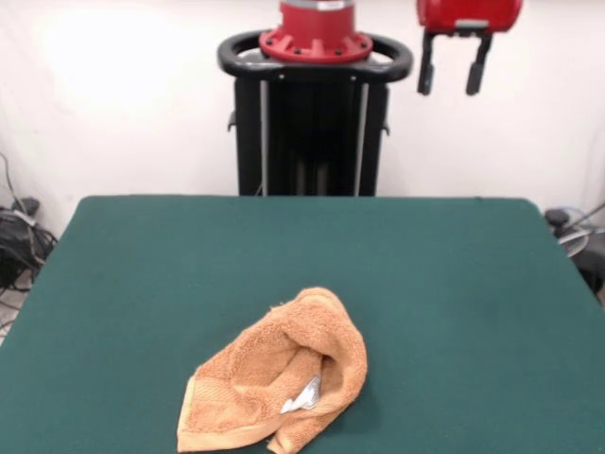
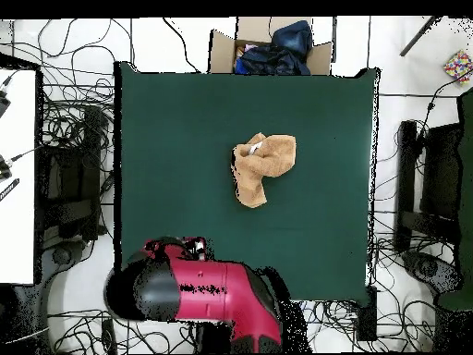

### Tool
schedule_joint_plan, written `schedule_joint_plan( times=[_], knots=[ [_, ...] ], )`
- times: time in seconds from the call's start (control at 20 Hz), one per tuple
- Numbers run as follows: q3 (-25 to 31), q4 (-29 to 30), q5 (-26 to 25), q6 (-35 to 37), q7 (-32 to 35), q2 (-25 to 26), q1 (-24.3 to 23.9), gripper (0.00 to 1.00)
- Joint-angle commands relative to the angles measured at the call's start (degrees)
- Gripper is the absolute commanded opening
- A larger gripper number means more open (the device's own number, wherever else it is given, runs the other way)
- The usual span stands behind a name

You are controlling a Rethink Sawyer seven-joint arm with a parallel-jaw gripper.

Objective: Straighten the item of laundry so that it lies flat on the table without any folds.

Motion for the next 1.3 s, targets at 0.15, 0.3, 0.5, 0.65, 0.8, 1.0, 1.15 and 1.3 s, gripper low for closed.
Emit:
schedule_joint_plan(
  times=[0.15,0.3,0.5,0.65,0.8,1.0,1.15,1.3],
  knots=[
    [5.98,-15.74,0.28,10.37,3.65,12.35,-3.3,1.0],
    [6.56,-20.38,-0.15,13.44,2.9,14.23,-3.5,1.0],
    [7.56,-26.29,-0.34,17.21,2.61,16.92,-3.54,1.0],
    [7.87,-31.8,-1.1,21.35,2.58,18.94,-3.06,1.0],
    [7.94,-36.55,-1.64,23.03,2.64,21.63,-2.65,1.0],
    [8.15,-42.74,-2.55,25.6,1.91,24.76,-2.6,1.0],
    [8.89,-47.52,-2.93,28.09,0.63,27.74,-3.05,1.0],
    [9.4,-52.74,-3.55,29.23,-0.83,31.52,-3.31,1.0]
  ],
)
